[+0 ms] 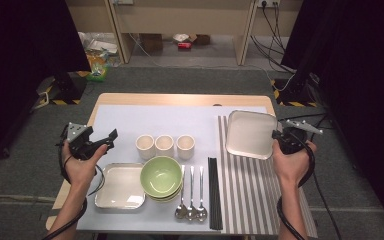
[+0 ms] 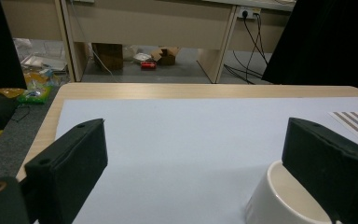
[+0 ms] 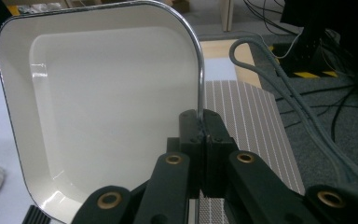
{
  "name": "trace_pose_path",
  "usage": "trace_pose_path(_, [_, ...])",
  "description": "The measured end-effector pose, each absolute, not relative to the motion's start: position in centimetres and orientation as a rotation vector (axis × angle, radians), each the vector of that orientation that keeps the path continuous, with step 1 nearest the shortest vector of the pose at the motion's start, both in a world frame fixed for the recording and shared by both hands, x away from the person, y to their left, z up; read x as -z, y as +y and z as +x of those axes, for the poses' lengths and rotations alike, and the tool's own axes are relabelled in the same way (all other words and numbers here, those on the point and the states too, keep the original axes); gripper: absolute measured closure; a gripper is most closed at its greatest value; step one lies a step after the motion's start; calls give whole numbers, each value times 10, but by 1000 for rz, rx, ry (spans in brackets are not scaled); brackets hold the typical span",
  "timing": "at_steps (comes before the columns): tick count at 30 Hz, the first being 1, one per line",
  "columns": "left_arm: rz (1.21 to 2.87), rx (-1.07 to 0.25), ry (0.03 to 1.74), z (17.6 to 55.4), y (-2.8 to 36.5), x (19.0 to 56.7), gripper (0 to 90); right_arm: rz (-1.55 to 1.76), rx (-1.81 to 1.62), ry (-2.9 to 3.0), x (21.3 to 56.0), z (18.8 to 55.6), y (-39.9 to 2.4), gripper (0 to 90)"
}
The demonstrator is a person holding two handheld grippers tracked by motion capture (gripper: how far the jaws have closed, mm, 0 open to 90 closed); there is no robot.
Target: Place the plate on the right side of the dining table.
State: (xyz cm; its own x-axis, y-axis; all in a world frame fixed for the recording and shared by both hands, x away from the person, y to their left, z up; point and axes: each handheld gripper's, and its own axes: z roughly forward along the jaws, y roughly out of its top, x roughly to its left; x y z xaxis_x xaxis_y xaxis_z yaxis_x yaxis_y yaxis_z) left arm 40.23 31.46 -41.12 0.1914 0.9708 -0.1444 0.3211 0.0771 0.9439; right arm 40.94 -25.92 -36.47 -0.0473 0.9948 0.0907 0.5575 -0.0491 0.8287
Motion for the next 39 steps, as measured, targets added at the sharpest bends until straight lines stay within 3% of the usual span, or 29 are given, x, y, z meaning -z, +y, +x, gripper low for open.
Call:
trace_pose_path(24, [1452, -777, 1350, 399, 315, 427, 59, 1816, -882, 1694, 405, 405, -292, 894])
trace_pose_path(39, [1460, -772, 1359, 401, 314, 431, 59, 1924, -875, 1719, 426, 426, -305, 878])
